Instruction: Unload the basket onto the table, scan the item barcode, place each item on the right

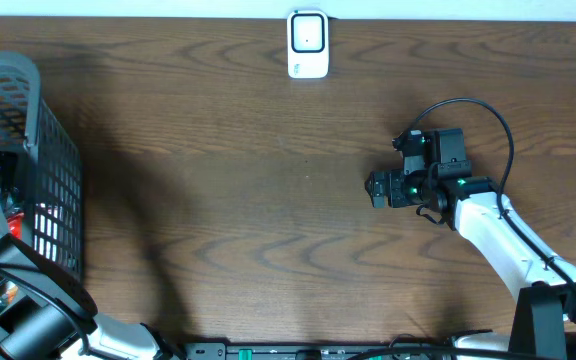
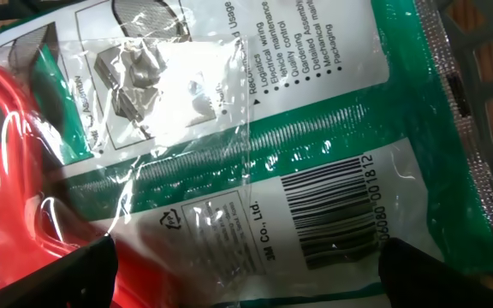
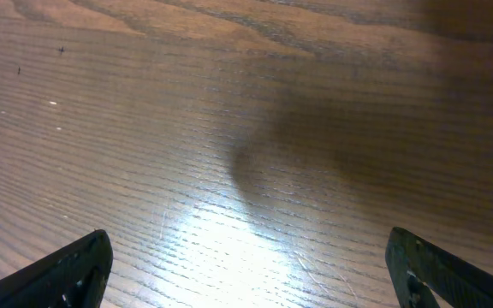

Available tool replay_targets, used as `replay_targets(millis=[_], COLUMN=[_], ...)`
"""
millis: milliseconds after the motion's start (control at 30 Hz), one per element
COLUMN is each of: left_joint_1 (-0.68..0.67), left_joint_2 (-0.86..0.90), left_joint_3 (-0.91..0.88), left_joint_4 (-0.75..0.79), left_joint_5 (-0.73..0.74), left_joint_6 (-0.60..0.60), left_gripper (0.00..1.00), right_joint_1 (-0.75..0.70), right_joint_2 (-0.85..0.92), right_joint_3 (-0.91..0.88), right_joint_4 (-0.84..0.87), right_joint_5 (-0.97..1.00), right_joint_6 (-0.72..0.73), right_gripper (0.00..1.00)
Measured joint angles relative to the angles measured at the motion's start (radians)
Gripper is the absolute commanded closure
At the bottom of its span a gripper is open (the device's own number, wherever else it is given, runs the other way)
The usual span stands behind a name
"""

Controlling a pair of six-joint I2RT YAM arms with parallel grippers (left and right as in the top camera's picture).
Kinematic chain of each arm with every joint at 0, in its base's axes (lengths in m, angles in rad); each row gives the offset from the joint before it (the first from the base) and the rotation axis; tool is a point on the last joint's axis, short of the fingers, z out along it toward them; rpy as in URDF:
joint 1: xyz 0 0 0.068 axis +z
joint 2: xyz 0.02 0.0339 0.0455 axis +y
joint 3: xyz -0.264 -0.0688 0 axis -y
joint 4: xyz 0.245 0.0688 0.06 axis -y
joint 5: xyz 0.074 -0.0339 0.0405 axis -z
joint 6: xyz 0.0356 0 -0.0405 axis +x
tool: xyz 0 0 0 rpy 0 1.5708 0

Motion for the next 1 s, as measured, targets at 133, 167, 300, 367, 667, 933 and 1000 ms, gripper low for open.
replay_targets(millis=[133, 167, 300, 367, 667, 933, 1000], left_joint_1=[0.0, 0.0, 0.003, 0.007, 0.07, 0.098, 0.098], left_joint_2=[0.0, 0.0, 0.0, 0.0, 0.002, 0.026, 0.031], left_joint_3=[0.0, 0.0, 0.0, 0.0, 0.0, 0.001, 0.005], left_joint_4=[-0.01, -0.016, -0.038, -0.048, -0.089, -0.101, -0.104], left_joint_5=[-0.018, -0.026, -0.052, -0.057, -0.071, -0.074, -0.074], left_joint_6=[0.0, 0.0, 0.0, 0.0, 0.0, 0.0, -0.001], left_gripper=[0.03, 0.02, 0.02, 0.02, 0.02, 0.02, 0.02], right_joint_1=[0.0, 0.0, 0.0, 0.0, 0.0, 0.0, 0.0], right_joint_2=[0.0, 0.0, 0.0, 0.0, 0.0, 0.0, 0.0], right_joint_3=[0.0, 0.0, 0.0, 0.0, 0.0, 0.0, 0.0], right_joint_4=[0.0, 0.0, 0.0, 0.0, 0.0, 0.002, 0.003], right_joint_5=[0.0, 0.0, 0.0, 0.0, 0.0, 0.0, 0.0], right_joint_6=[0.0, 0.0, 0.0, 0.0, 0.0, 0.0, 0.0], right_gripper=[0.01, 0.01, 0.01, 0.01, 0.01, 0.01, 0.01])
